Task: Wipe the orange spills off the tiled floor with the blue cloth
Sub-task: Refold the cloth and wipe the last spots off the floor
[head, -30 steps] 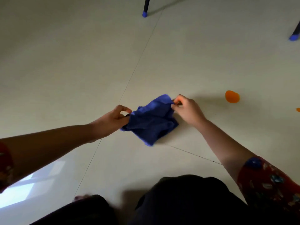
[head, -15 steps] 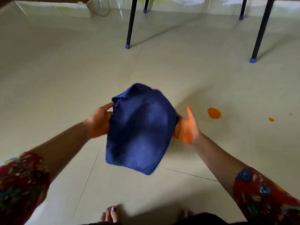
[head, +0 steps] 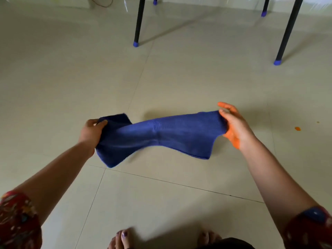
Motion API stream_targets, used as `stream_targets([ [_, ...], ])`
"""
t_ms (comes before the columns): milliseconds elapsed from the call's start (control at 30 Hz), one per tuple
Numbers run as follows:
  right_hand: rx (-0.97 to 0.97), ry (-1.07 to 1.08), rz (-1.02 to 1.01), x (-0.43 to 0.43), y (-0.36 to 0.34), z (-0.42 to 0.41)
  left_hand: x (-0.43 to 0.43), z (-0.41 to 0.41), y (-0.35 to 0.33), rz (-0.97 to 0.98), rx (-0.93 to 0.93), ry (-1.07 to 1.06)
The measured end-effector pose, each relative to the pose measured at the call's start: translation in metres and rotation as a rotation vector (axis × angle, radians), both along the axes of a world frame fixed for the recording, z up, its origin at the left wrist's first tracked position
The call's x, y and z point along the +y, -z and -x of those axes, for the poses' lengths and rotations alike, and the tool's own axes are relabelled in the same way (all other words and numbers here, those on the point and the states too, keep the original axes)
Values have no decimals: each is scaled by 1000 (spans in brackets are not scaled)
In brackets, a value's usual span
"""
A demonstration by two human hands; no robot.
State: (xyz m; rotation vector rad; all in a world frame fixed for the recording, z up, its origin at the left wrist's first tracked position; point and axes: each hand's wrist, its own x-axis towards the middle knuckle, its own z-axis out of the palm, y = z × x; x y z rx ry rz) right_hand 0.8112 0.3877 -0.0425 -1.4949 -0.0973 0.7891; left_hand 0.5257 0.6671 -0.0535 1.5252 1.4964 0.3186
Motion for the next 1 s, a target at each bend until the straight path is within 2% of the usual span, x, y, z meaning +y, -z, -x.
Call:
stream_targets([
  [100,-21,-253,126,3,-6,6,4,0,-15,36,56,177],
  [167,-166,-308,177,6,-15,3,10,3,-35,167,45,438],
  [233,-413,-472,332,7,-23,-7,14,7,-50,218,170,702],
  [267,-569,-577,493,7,-26,-10,16,8,-53,155,249,746],
  [333,-828,-664,759,9,-31,-12,20,9,-58,-60,342,688],
  [400,-887,-639,796,11,-34,-13,26,10,-63,-197,351,581],
  [500,-819,-700,692,11,-36,-25,43,17,-71,-141,394,557],
  [567,-622,-678,486,9,-37,-31,51,24,-75,-19,372,595],
  [633,-358,-559,292,11,-36,-29,53,27,-73,109,171,586],
  [667,-246,-460,229,15,-33,-25,52,28,-70,173,27,515],
  [733,-128,-248,192,22,-26,-16,46,24,-66,235,-188,357],
  [833,-21,-96,235,28,-22,9,28,10,-63,254,-275,229],
  [900,12,-175,186,29,-26,32,5,-2,-63,255,-296,279],
  [1000,-54,-416,67,39,-38,74,-44,-25,-67,259,-326,450],
])
